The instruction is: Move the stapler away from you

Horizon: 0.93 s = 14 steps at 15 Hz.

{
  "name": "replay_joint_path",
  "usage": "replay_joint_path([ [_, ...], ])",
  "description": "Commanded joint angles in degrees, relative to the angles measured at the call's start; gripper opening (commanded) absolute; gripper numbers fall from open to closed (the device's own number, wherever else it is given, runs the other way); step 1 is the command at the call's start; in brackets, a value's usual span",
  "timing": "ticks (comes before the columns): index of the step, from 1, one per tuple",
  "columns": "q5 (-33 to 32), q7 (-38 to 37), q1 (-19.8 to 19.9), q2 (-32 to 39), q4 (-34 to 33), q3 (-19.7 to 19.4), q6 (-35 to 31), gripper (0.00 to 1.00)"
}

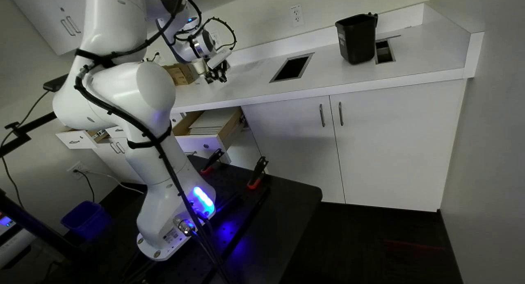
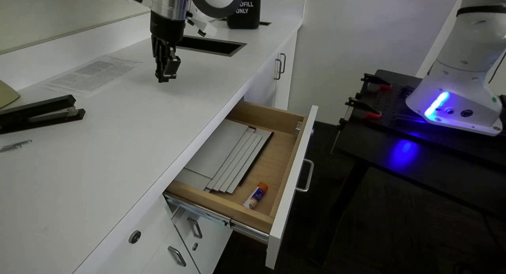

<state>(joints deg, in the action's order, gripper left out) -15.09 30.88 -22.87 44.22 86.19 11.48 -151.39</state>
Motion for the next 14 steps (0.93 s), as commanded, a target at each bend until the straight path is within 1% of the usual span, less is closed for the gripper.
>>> replay_joint_path([
  [1, -2.06, -2.85, -0.7, 5.49, -9.54, -0.66, 4.64, 0.07],
  [3, -1.79, -2.67, -0.51, 7.02, -12.16, -0.37, 6.13, 0.07],
  [4, -1.61, -2.61, -0.51, 7.44, -13.03, -0.21, 6.73, 0.38],
  [5, -1.34, -2.38, -0.39, 7.83, -13.81, 0.1, 7.38, 0.56],
  [6, -1.49, -2.46, -0.53, 7.87, -14.11, 0.0, 7.73, 0.62],
  [10, -1.3, -2.8, -0.5, 6.94, -13.8, 0.21, 8.03, 0.93],
  [11, -1.03, -2.58, -0.27, 6.69, -13.61, 0.56, 8.05, 0.99],
  [12, 0.07, -2.21, -0.56, 5.92, -12.74, 0.09, 7.79, 1.0],
  [14, 0.22, -3.05, -0.84, 4.27, -11.23, 0.0, 8.05, 1.0],
])
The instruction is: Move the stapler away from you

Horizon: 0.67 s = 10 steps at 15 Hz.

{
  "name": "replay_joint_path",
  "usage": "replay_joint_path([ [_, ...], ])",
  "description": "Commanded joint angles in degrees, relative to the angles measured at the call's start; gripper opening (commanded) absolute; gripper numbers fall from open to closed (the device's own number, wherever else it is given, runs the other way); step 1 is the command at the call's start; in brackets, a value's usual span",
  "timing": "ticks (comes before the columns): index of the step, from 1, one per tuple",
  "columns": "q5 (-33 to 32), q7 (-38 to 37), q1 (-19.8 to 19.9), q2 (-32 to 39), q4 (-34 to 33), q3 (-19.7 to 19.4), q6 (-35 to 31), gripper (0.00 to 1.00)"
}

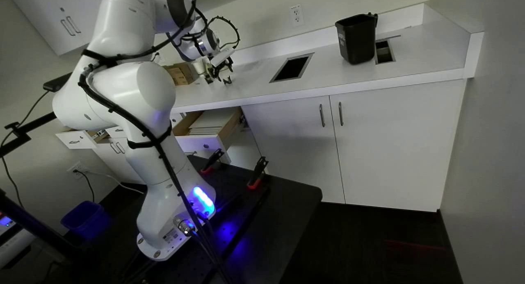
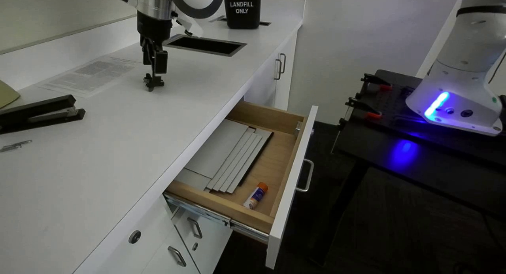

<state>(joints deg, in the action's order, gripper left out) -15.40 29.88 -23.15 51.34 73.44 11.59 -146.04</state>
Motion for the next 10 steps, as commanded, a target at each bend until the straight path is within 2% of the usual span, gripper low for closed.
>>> replay_joint_path([
  [1, 0.29, -3.04, -0.98, -4.19, 2.8, -0.51, 2.79, 1.0],
  [4, -0.8, -6.84, -2.12, -9.78, 8.44, -1.48, 3.69, 1.0],
  [10, -1.6, -12.0, -3.27, -23.5, 23.91, -1.53, 1.86, 1.0],
])
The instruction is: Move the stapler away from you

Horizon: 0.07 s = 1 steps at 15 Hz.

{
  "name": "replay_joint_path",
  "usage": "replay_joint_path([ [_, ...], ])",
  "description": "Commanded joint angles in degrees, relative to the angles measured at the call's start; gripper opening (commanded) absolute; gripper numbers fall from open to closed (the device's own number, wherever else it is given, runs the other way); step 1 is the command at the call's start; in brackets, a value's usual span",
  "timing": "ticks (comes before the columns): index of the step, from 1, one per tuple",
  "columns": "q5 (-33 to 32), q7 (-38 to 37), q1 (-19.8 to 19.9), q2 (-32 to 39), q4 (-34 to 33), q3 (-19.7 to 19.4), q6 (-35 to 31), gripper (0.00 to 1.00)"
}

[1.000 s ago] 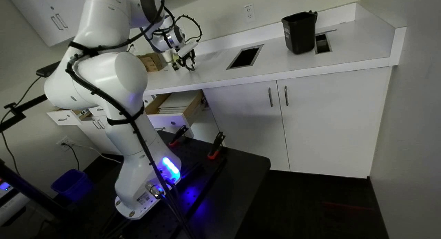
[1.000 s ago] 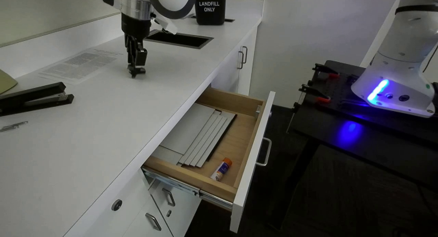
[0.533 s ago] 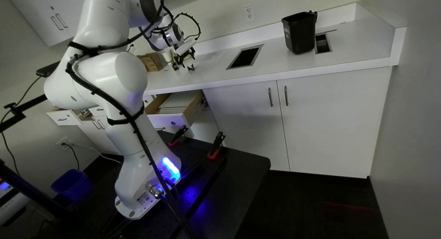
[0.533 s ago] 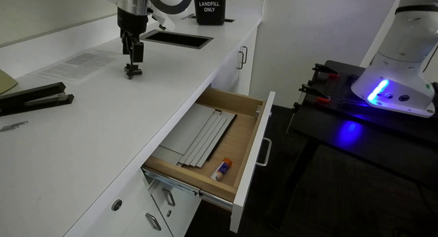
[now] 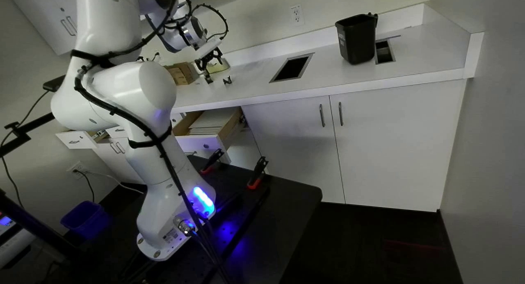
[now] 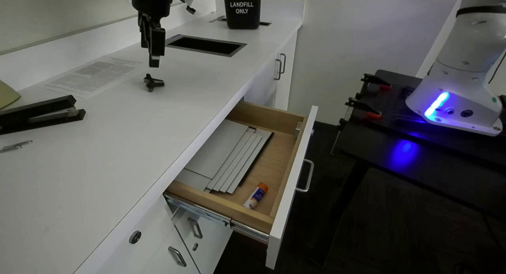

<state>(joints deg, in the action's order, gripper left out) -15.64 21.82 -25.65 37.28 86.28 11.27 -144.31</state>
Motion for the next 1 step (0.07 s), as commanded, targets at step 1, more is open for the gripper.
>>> replay_joint_path([
  [1, -2.28, -4.97, 0.12, -10.99, 12.79, 0.0, 0.55, 1.0],
])
